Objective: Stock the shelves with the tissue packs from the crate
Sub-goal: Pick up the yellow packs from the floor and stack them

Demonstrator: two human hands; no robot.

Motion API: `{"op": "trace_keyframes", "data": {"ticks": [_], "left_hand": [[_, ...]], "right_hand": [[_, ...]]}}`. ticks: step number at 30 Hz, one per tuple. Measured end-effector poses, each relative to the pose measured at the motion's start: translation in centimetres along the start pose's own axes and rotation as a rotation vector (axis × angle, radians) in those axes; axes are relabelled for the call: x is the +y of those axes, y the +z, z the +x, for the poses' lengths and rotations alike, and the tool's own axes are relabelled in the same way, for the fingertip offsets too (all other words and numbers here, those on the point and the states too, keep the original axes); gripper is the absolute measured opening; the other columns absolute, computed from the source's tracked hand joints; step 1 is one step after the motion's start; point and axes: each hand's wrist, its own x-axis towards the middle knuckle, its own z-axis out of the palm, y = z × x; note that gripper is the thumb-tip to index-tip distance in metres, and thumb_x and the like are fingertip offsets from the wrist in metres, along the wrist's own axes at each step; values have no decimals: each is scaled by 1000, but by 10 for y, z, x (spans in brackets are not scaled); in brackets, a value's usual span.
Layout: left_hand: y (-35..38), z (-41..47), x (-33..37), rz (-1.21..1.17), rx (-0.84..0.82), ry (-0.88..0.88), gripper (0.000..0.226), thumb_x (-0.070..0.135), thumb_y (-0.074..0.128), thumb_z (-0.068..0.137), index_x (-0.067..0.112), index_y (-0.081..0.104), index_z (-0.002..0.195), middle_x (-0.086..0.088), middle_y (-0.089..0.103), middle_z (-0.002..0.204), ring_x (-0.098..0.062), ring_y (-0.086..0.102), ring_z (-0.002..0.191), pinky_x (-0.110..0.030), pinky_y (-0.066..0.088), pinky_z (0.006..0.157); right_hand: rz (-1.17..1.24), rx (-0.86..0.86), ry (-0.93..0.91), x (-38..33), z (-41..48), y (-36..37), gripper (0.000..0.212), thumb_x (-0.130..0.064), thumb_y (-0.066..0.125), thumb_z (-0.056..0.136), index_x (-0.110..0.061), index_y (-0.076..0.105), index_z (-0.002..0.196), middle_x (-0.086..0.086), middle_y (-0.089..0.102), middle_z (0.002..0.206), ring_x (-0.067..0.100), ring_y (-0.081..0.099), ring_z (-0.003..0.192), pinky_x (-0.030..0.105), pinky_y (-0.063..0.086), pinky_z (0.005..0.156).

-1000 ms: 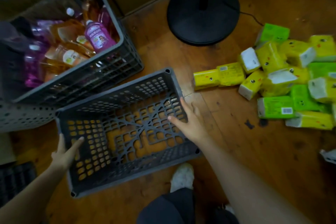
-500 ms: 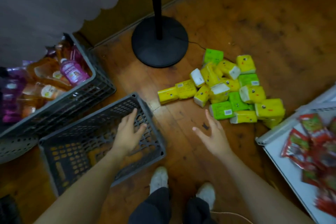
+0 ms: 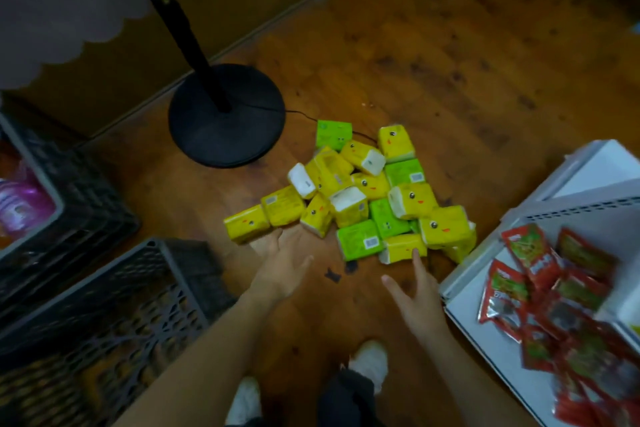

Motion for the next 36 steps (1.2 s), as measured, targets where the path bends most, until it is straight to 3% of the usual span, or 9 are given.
{"op": "trace_keyframes", "data": {"ticks": [5,9,12,15,22,24,28,34,36], "left_hand": [[56,62,5,8,17,53,50,22,40,100,13,22,146,-8,8,154,-25,10,144,-30,15,114],[98,138,-28,-14,155,56,62,31,48,95,15,19,148,-16,14,151,-29,22,141,-35,25,112],[117,202,-51,35,333,202,69,43,45,83,10,34,143,-22,31,143,-36,36,132,-41,34,109],[129,245,-59,78,446,404,68,49,38,83,6,47,135,-19,46,129,-33,47,121,-37,39,101],[144,281,-64,74,564,565,56,44,42,84,6,56,122,-11,52,103,-28,57,99,-27,40,85],[140,280,-60,45,567,547,53,43,44,84,5,56,120,-10,52,103,-28,57,99,-31,43,84],[146,268,-58,-121,613,396,23,17,61,89,0,54,103,-12,51,96,-32,53,96,-38,42,84],[156,269,-52,-104,481,285,23,27,52,93,9,53,106,-10,55,109,-29,53,106,-38,42,86],[155,268,-46,-96,452,233,28,30,48,94,11,49,114,-11,57,116,-29,53,112,-37,43,86]], "right_hand": [[-35,26,-59,51,71,6,81,-32,66,83,-26,17,147,12,27,148,23,25,138,31,26,106],[-6,56,-160,81,143,54,85,-34,68,82,-29,12,145,12,27,146,22,26,137,22,28,97],[-32,96,-315,93,203,94,92,-48,67,76,-32,8,144,12,24,148,23,22,140,26,25,106],[-19,146,-397,95,251,127,92,-40,71,77,-33,9,146,10,22,148,20,21,140,29,25,109],[40,203,-499,95,300,139,90,-37,74,75,-31,17,145,10,26,147,18,23,139,23,25,106],[31,182,-497,100,298,132,89,-37,73,76,-32,16,144,8,28,147,16,25,138,20,23,105],[61,180,-435,106,283,129,90,-39,71,77,-28,14,147,6,25,148,14,23,137,17,22,99],[70,109,-442,98,282,127,91,-36,71,78,-27,12,147,3,23,151,13,20,140,25,22,108],[124,68,-429,93,284,129,90,-32,71,79,-25,13,148,-2,27,148,6,22,135,21,23,105]]}}
